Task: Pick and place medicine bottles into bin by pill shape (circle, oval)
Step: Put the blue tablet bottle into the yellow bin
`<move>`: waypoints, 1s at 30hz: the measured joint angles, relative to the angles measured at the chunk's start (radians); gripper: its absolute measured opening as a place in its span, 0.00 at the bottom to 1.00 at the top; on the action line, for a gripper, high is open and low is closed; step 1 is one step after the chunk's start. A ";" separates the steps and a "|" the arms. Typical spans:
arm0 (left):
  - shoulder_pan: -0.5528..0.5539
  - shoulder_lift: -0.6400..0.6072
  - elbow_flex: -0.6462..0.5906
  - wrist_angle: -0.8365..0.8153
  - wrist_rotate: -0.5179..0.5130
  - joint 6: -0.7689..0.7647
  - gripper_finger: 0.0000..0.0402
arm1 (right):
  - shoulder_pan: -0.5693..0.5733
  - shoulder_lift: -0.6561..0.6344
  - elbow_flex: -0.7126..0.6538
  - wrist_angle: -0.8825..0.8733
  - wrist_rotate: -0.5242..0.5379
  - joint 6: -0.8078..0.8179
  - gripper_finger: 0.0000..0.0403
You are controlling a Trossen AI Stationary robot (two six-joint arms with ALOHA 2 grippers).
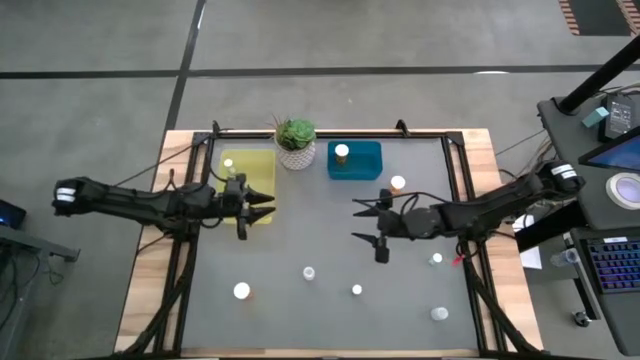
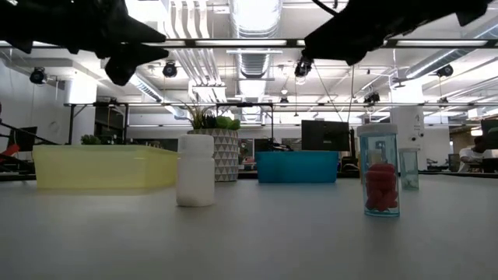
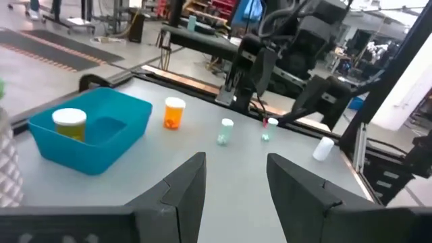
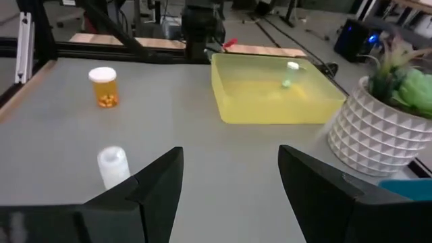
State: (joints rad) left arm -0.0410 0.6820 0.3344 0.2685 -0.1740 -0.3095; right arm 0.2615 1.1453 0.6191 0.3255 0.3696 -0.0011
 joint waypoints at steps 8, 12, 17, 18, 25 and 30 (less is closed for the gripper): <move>0.000 0.145 0.000 0.199 0.013 -0.003 0.35 | 0.000 -0.075 -0.156 0.136 -0.003 -0.026 0.58; 0.000 0.207 0.000 0.282 0.013 -0.026 0.35 | 0.000 -0.102 -0.205 0.133 0.019 0.009 0.58; 0.000 0.282 0.006 0.371 0.013 -0.028 0.35 | 0.000 -0.141 -0.222 0.064 0.102 0.088 0.58; 0.000 0.297 0.013 0.382 0.013 -0.028 0.35 | 0.000 -0.149 -0.222 0.038 0.120 0.108 0.58; 0.000 0.380 0.073 0.381 0.013 -0.024 0.35 | 0.000 -0.216 -0.214 -0.268 0.234 0.387 0.58; 0.000 0.423 0.103 0.379 0.012 0.009 0.35 | 0.000 -0.256 -0.161 -0.576 0.222 0.641 0.58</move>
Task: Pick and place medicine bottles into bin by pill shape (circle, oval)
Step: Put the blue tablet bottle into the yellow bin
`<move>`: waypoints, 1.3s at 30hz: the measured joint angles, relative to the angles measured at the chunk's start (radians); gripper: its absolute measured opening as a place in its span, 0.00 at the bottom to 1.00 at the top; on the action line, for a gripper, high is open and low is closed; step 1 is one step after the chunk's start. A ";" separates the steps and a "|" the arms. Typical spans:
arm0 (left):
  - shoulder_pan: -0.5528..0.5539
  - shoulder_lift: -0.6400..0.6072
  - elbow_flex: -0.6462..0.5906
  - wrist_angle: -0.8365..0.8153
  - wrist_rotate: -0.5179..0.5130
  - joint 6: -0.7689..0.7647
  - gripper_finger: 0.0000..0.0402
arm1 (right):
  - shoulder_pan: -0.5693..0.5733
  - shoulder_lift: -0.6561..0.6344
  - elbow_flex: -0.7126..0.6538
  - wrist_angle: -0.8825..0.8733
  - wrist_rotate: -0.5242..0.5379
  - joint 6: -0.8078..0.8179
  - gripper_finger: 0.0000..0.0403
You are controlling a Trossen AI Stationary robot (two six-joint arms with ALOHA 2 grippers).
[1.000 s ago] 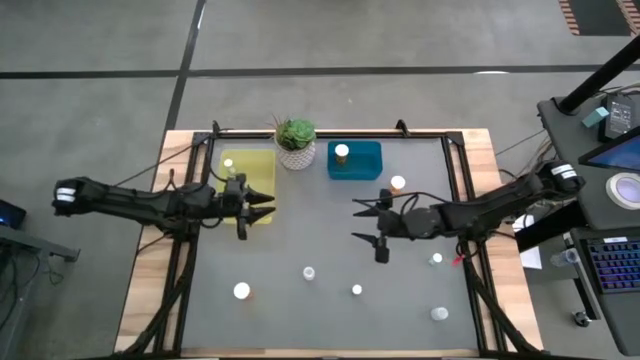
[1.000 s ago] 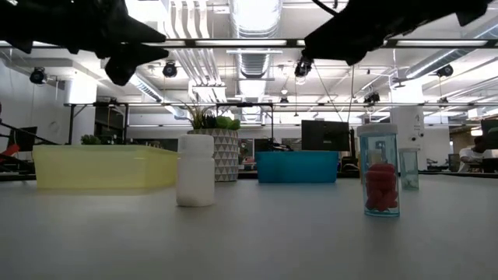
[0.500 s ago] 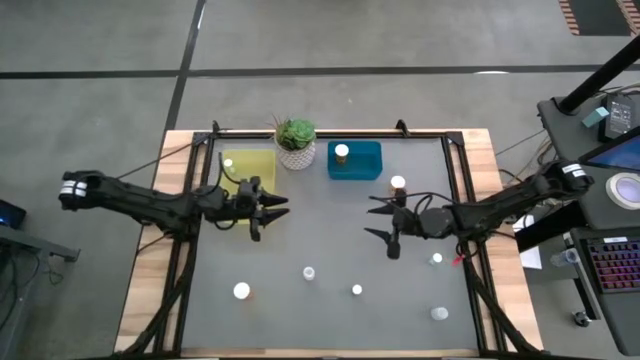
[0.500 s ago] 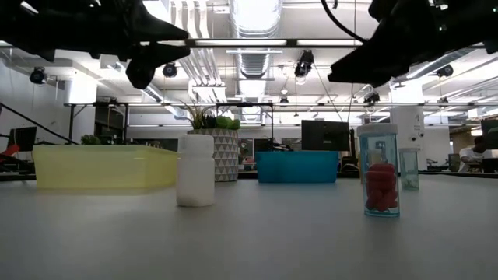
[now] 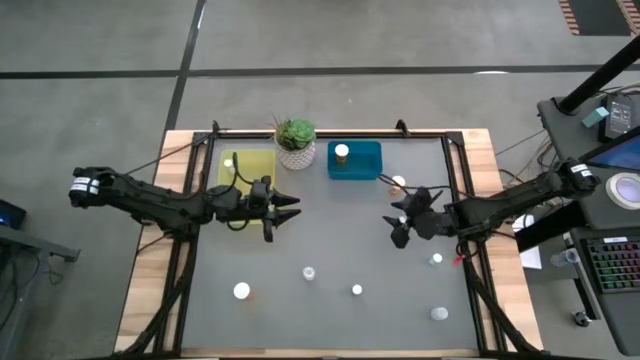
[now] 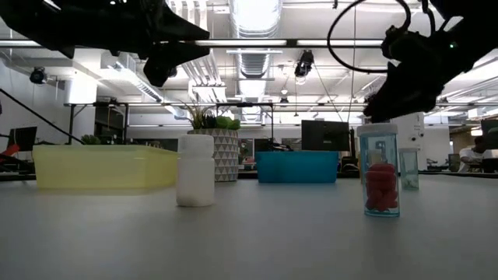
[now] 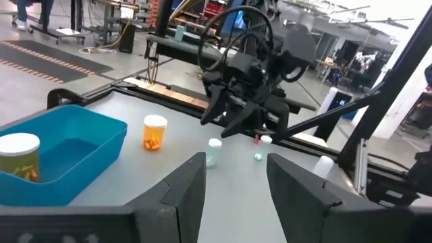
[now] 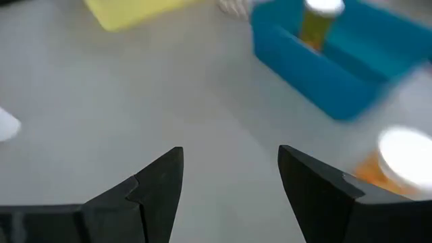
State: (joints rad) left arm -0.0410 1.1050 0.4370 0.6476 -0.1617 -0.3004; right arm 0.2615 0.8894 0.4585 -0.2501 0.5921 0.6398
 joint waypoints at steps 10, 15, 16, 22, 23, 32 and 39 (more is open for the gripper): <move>0.002 0.031 0.012 0.000 -0.006 0.045 0.35 | 0.000 -0.003 0.190 -0.499 -0.082 0.353 0.58; 0.002 0.021 0.013 0.004 -0.008 0.055 0.35 | 0.000 0.004 0.230 -0.666 -0.173 0.493 0.58; 0.002 0.021 0.013 0.003 -0.008 0.055 0.35 | 0.000 0.004 0.229 -0.669 -0.174 0.502 0.58; 0.002 0.021 0.013 -0.002 -0.008 0.079 0.35 | 0.000 0.039 0.224 -0.631 -0.175 0.515 0.58; 0.002 0.021 0.013 -0.001 -0.008 0.079 0.35 | 0.000 0.051 0.224 -0.616 -0.175 0.515 0.58; 0.002 0.021 0.011 -0.001 -0.008 0.080 0.35 | 0.000 0.187 0.224 -0.571 -0.181 0.513 0.58; 0.002 0.021 0.011 -0.001 -0.008 0.095 0.35 | 0.000 0.264 0.224 -0.521 -0.181 0.512 0.58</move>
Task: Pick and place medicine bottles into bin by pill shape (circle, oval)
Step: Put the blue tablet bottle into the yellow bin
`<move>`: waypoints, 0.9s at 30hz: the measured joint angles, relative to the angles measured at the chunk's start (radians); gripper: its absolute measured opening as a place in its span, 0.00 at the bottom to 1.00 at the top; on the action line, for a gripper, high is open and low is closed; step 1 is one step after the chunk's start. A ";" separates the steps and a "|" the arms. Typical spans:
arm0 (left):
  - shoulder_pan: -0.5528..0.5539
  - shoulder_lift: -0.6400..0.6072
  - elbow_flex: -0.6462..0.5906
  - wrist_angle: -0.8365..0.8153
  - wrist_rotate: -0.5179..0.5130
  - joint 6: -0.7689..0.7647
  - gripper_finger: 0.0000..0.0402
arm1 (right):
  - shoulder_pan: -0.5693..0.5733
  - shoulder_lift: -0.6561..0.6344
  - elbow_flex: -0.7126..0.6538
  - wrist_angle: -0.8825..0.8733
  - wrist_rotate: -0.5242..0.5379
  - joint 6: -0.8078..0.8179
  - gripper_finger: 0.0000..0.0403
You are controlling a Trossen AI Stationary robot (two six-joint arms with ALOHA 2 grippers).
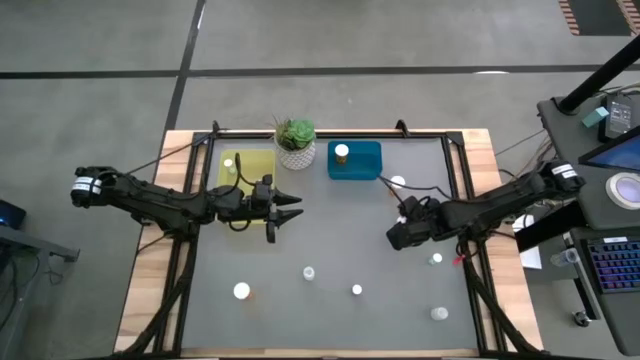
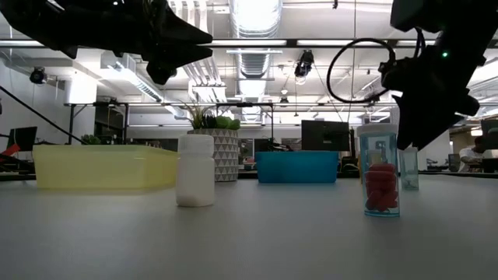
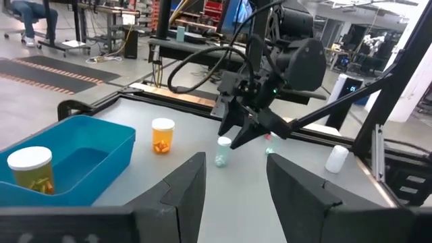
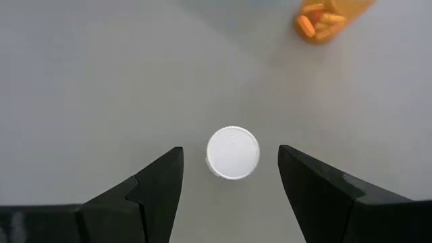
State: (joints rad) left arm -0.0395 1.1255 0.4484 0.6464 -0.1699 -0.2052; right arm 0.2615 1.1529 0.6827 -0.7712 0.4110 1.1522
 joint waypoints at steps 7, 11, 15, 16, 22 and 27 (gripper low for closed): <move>0.000 0.000 0.000 0.000 0.000 0.007 0.35 | 0.000 0.043 0.000 0.005 0.008 0.000 0.56; 0.000 0.000 0.000 0.000 0.000 0.013 0.35 | 0.000 0.048 0.000 0.019 0.018 0.000 0.50; 0.000 0.000 -0.001 0.000 0.000 0.013 0.35 | 0.000 0.048 0.000 0.024 0.019 0.000 0.40; 0.000 0.000 -0.001 0.000 0.000 0.013 0.35 | 0.000 0.048 0.000 0.025 0.019 0.000 0.37; 0.000 0.000 -0.001 0.000 0.000 0.012 0.35 | 0.000 0.048 0.000 0.029 0.020 0.000 0.25; 0.000 0.000 -0.001 0.000 0.000 0.012 0.35 | 0.000 0.048 0.000 0.029 0.019 0.008 0.26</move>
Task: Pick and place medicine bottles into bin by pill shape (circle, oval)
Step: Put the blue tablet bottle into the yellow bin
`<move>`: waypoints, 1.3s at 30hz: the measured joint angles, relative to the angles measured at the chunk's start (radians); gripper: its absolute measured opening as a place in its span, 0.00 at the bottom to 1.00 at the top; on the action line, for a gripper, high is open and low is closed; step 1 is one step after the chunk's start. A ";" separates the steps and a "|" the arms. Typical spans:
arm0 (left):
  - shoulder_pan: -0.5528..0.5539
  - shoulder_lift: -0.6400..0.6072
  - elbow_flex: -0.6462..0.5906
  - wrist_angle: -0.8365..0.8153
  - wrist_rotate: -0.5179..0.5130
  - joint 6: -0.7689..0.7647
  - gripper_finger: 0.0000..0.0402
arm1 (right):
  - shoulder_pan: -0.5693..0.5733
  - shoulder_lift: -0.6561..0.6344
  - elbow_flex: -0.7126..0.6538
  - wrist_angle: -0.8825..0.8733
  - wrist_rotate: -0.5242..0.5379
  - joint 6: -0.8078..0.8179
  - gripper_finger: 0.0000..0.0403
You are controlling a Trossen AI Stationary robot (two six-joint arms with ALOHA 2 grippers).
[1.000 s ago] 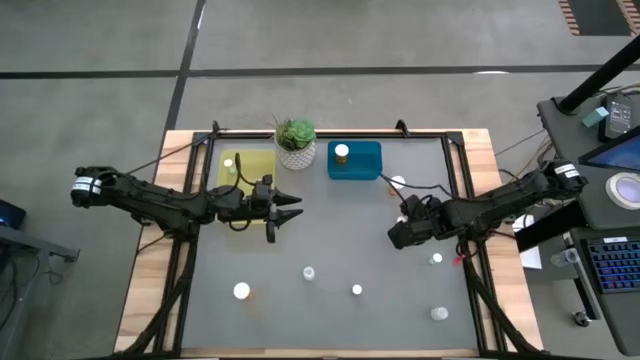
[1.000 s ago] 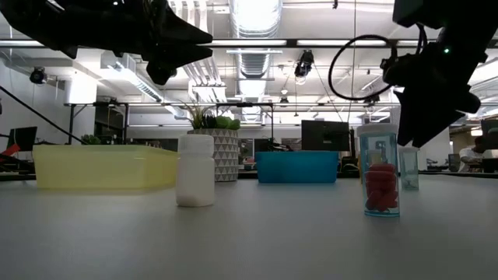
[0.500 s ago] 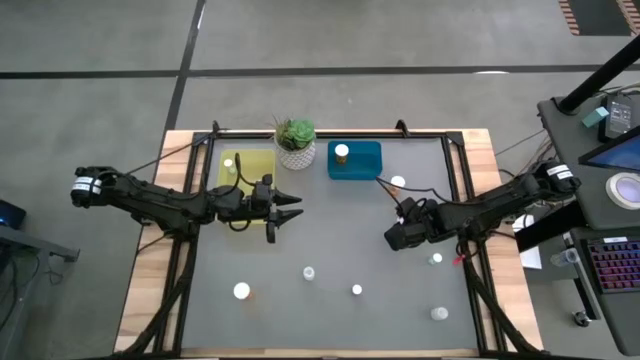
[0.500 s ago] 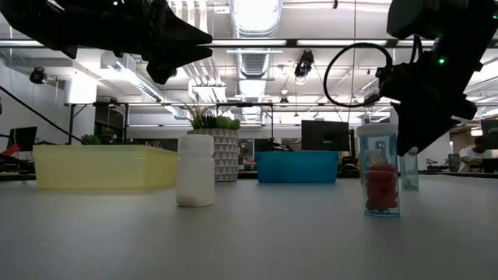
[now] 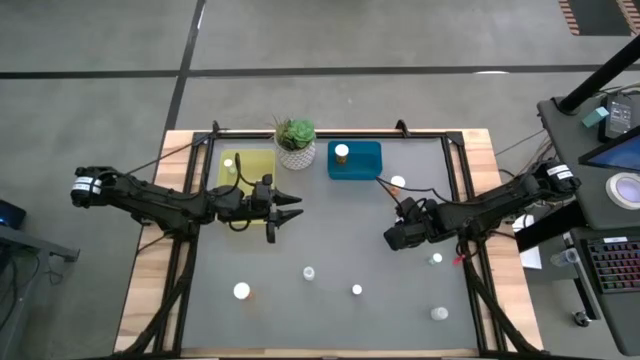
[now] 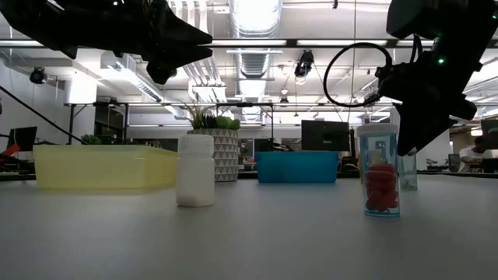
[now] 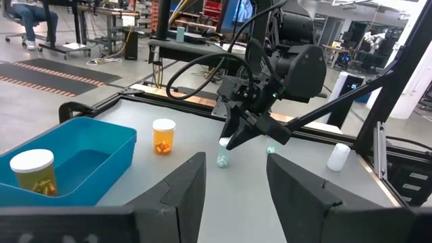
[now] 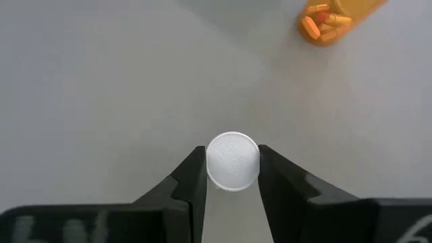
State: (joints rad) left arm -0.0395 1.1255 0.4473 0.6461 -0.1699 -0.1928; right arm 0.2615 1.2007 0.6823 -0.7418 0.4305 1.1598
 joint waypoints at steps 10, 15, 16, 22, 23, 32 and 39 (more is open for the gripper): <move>0.000 0.000 0.000 -0.001 0.000 0.000 0.35 | 0.000 -0.021 0.008 -0.006 -0.003 -0.025 0.27; 0.000 0.000 -0.001 -0.005 0.000 0.000 0.35 | 0.000 -0.034 0.072 0.000 0.006 -0.104 0.27; 0.000 0.000 -0.002 -0.005 0.000 0.000 0.35 | 0.000 -0.034 0.087 0.002 0.015 -0.123 0.27; 0.000 0.000 -0.004 -0.006 0.000 0.017 0.35 | -0.016 -0.010 0.163 0.110 0.042 -0.263 0.27; 0.000 0.000 -0.005 -0.006 0.000 0.031 0.35 | -0.020 -0.001 0.176 0.134 0.042 -0.294 0.27; 0.000 0.000 -0.011 -0.004 0.000 0.128 0.35 | -0.074 0.146 0.378 0.205 0.042 -0.576 0.27; 0.000 -0.002 -0.013 -0.041 0.000 0.190 0.35 | -0.111 0.304 0.579 0.209 0.041 -0.798 0.27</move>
State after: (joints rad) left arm -0.0399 1.1231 0.4339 0.6048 -0.1696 -0.0029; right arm 0.1503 1.5046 1.2612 -0.5332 0.4713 0.3615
